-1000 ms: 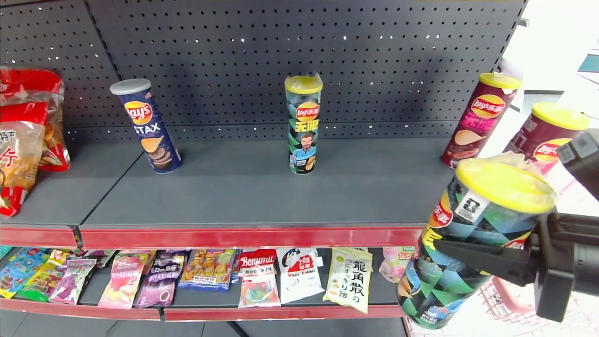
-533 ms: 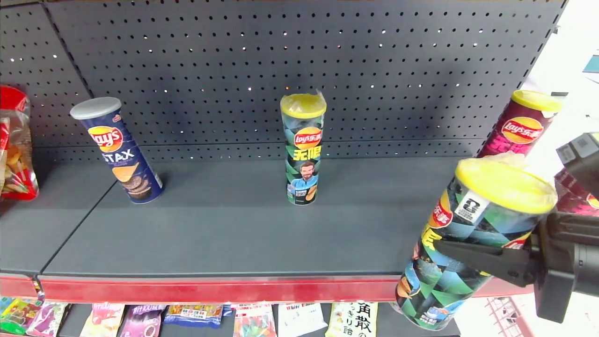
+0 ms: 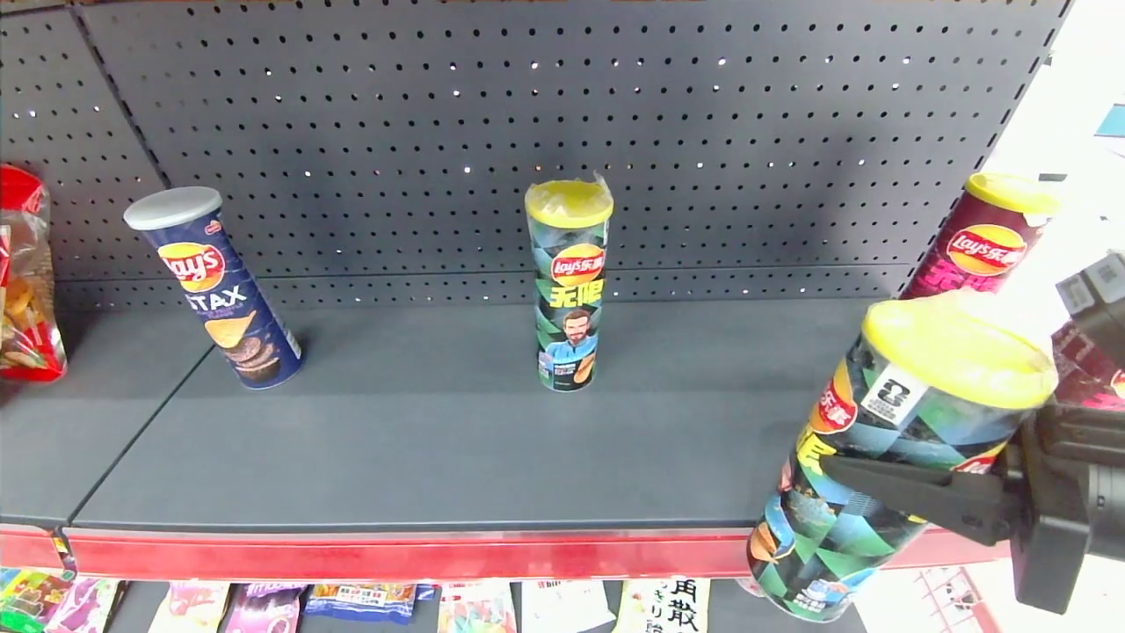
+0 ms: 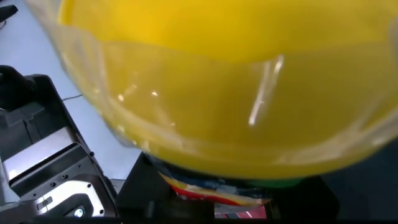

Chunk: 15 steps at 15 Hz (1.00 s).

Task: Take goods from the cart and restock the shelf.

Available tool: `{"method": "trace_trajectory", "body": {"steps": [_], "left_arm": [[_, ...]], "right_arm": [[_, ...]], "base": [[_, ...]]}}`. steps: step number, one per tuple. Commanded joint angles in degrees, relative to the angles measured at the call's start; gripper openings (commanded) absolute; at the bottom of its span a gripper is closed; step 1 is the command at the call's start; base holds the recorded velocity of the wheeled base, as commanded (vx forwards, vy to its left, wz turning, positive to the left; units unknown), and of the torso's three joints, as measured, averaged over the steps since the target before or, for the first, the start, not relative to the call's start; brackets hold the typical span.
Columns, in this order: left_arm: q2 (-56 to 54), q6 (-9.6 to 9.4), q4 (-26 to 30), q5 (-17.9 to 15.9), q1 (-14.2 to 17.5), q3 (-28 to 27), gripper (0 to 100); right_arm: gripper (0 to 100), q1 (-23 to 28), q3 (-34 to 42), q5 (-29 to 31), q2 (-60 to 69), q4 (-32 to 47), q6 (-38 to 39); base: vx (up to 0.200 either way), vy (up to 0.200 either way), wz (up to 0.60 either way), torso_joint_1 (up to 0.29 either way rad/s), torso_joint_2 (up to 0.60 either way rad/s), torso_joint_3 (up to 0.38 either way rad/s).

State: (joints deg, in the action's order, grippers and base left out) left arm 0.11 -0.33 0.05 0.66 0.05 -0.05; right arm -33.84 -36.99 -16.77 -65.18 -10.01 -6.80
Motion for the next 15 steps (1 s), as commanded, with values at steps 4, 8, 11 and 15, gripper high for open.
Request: {"method": "trace_trajectory", "body": {"steps": [4,8,11,15], "left_arm": [[0.2,-0.2,0.0,0.0,0.0,0.0,100],[7.0,-1.16,-0.2,-0.8,-0.8,-11.5,100],[22.6,-2.48,0.0,-5.8,-4.6,-27.0,100],[42.6,-8.37,-1.1,-24.2,-8.8,-34.8,100]], "right_arm": [[0,-0.3,2.2,0.0,1.5,0.0,-1.5],[0,-1.3,1.7,0.1,1.3,0.0,-1.5],[0,-1.3,1.4,0.1,0.6,0.0,-1.5],[0,-1.3,1.0,0.3,0.4,-0.1,-1.4]], "base": [[0.0,0.0,0.0,0.0,0.0,0.0],[0.0,0.0,0.0,0.0,0.0,0.0],[0.0,0.0,0.0,0.0,0.0,0.0],[0.0,0.0,0.0,0.0,0.0,0.0]]}}
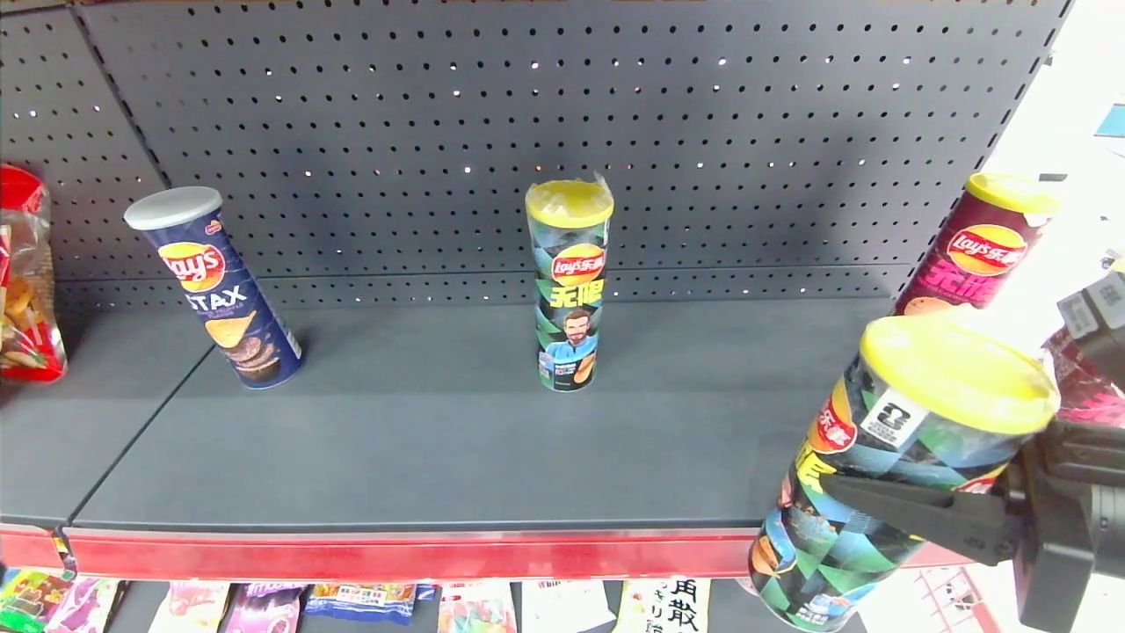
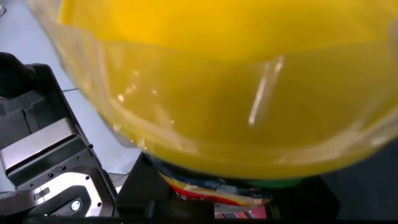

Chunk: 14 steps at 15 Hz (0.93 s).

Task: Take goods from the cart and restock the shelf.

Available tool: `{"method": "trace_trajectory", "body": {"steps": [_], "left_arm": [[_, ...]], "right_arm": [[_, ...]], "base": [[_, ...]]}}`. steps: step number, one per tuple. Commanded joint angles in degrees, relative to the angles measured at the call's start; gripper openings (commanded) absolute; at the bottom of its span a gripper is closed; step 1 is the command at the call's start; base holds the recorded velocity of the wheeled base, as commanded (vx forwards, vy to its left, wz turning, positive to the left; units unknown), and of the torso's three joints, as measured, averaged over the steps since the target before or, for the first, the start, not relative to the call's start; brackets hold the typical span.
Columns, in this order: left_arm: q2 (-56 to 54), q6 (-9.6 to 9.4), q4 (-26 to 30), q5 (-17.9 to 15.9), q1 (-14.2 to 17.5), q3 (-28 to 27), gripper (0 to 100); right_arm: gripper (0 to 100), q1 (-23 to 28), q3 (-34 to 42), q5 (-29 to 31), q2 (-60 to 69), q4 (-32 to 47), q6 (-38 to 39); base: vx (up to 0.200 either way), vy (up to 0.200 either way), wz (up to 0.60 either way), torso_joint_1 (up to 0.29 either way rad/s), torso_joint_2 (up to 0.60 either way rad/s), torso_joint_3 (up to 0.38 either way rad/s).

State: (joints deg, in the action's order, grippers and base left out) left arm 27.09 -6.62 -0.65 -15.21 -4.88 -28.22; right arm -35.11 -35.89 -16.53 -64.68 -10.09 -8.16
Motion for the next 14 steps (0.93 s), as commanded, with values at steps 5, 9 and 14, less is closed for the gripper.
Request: {"method": "trace_trajectory", "body": {"steps": [5,9,14], "left_arm": [[37.6,-2.17,-0.7,-15.6,-10.8,-15.9,100],[51.6,-8.15,-0.7,-18.7,-12.1,-25.1,100],[67.0,-9.99,-8.8,-18.5,-14.3,-34.2,100]], "right_arm": [[0,0.0,-3.4,-0.2,-0.7,0.1,0.1],[0,-0.2,-4.3,-0.3,0.3,0.2,0.2],[0,-0.3,-4.1,-0.3,0.6,0.1,0.3]], "base": [[0.0,0.0,0.0,0.0,0.0,0.0],[0.0,0.0,0.0,0.0,0.0,0.0],[0.0,0.0,0.0,0.0,0.0,0.0]]}}
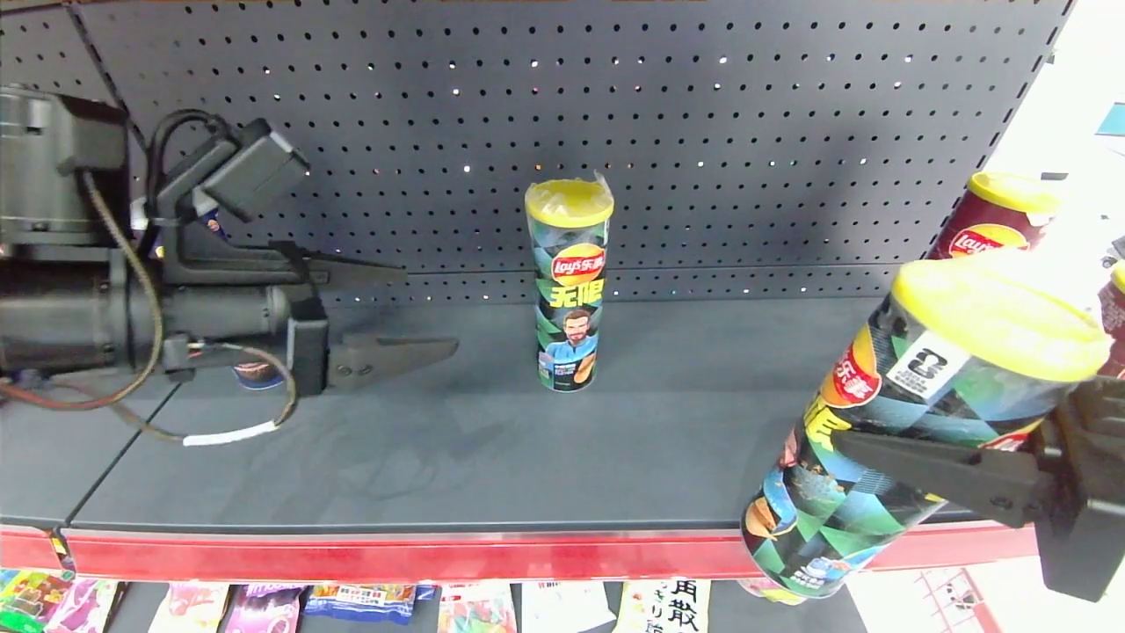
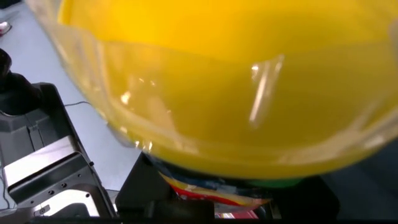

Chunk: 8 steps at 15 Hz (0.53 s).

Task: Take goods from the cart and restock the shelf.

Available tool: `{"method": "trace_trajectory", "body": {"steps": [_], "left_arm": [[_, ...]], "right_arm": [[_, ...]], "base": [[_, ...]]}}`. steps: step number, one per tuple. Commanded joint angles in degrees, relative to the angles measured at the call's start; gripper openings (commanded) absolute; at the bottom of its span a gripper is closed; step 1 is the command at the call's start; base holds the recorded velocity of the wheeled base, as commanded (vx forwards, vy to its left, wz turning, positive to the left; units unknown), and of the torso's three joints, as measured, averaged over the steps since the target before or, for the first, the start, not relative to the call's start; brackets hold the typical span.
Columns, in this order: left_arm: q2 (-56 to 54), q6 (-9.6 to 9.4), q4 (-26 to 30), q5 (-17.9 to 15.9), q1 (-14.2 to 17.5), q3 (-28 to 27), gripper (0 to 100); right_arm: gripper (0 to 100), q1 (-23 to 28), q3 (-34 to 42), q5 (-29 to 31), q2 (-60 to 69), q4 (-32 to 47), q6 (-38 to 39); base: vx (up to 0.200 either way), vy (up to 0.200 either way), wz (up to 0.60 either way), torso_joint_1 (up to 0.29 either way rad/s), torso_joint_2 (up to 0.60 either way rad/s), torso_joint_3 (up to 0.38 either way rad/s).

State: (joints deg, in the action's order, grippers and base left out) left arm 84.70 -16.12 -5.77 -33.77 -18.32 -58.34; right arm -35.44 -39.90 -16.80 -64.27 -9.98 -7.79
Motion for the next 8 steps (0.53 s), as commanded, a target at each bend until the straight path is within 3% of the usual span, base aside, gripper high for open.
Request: {"method": "trace_trajectory", "body": {"steps": [1,8], "left_arm": [[11.3,-0.41,-5.7,0.0,-1.5,-5.0,100],[19.0,-0.14,-7.0,0.0,-5.7,-15.4,100]], "right_arm": [[0,0.0,0.0,0.0,0.5,0.0,0.0],[0,0.0,1.8,0.3,3.1,0.4,0.7]], "base": [[0.0,0.0,0.0,0.0,0.0,0.0],[0.0,0.0,0.0,0.0,0.0,0.0]]}}
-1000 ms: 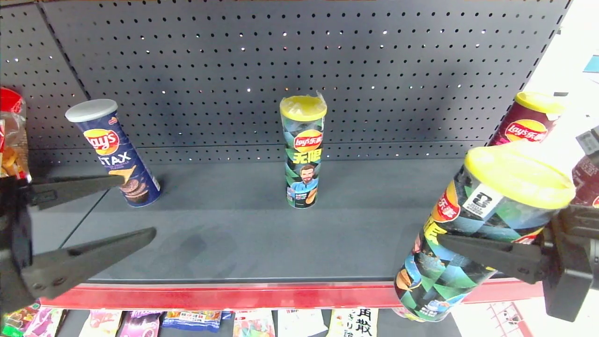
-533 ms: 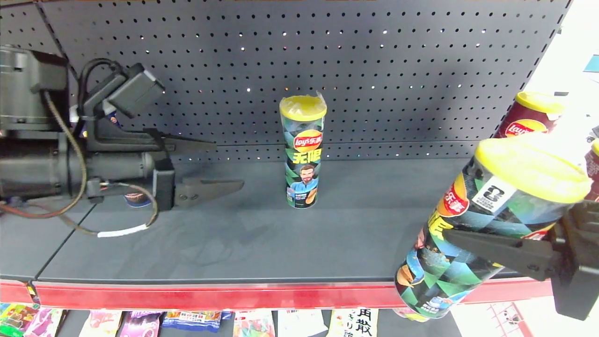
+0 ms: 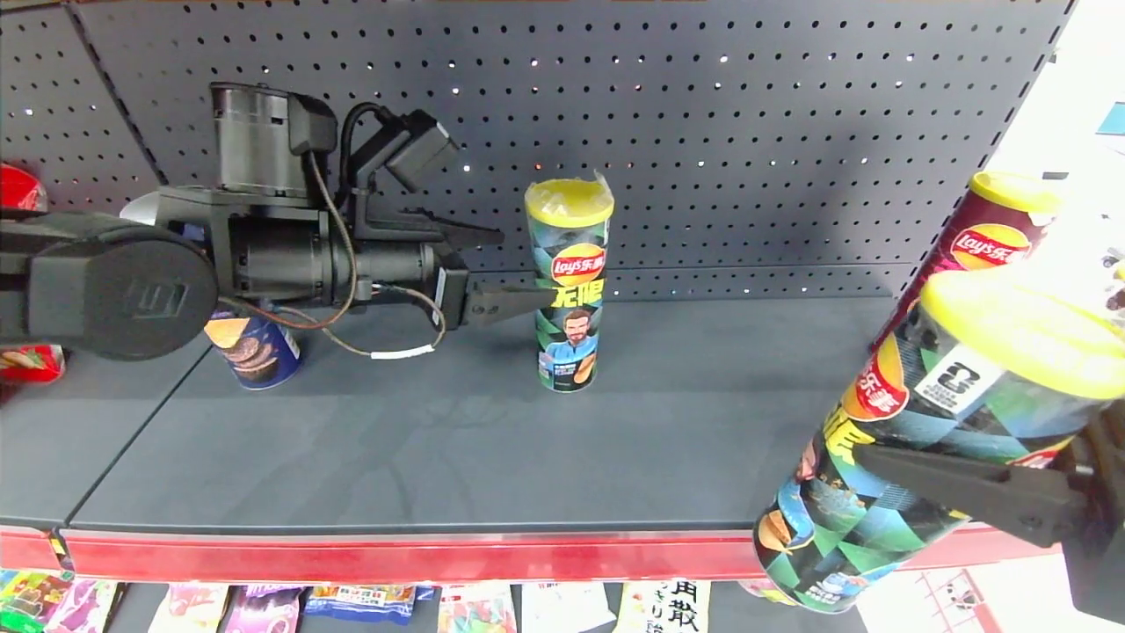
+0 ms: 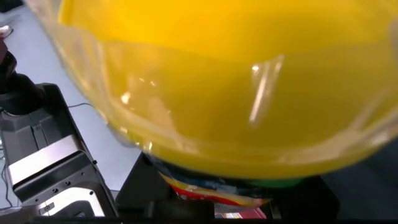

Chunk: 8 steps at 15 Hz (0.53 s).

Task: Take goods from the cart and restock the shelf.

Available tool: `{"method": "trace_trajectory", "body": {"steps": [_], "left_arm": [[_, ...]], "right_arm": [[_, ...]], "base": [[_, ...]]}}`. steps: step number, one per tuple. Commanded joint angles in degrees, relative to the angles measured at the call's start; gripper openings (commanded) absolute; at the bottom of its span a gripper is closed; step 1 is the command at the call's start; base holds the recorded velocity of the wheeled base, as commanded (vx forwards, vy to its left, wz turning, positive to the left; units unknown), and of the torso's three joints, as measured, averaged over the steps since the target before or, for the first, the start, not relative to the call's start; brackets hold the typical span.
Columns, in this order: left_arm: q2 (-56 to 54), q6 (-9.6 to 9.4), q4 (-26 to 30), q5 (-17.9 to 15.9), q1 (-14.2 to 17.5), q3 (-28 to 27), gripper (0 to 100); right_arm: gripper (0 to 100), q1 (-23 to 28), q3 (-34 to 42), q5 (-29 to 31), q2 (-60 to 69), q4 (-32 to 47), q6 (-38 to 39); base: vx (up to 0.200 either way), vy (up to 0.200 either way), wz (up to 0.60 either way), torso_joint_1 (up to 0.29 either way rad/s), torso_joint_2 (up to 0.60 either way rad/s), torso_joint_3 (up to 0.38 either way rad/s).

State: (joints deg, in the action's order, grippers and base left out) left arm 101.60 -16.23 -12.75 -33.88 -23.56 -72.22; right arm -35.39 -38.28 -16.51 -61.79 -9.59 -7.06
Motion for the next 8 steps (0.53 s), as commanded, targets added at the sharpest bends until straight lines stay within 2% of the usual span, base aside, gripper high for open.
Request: {"method": "trace_trajectory", "body": {"steps": [1,6,8], "left_arm": [[3.0,-0.03,0.0,0.2,-1.0,-2.9,100],[5.5,0.05,0.0,0.8,-2.6,-6.7,100],[5.6,-0.03,0.0,1.5,-3.1,-6.6,100]], "right_arm": [[0,0.0,0.2,0.0,0.8,0.0,-0.1],[0,0.0,0.2,0.0,1.0,0.1,-0.1],[0,0.0,0.2,0.0,1.1,0.0,-0.1]], "base": [[0.0,0.0,0.0,0.0,0.0,0.0],[0.0,0.0,0.0,0.0,0.0,0.0],[0.0,0.0,0.0,0.0,0.0,0.0]]}}
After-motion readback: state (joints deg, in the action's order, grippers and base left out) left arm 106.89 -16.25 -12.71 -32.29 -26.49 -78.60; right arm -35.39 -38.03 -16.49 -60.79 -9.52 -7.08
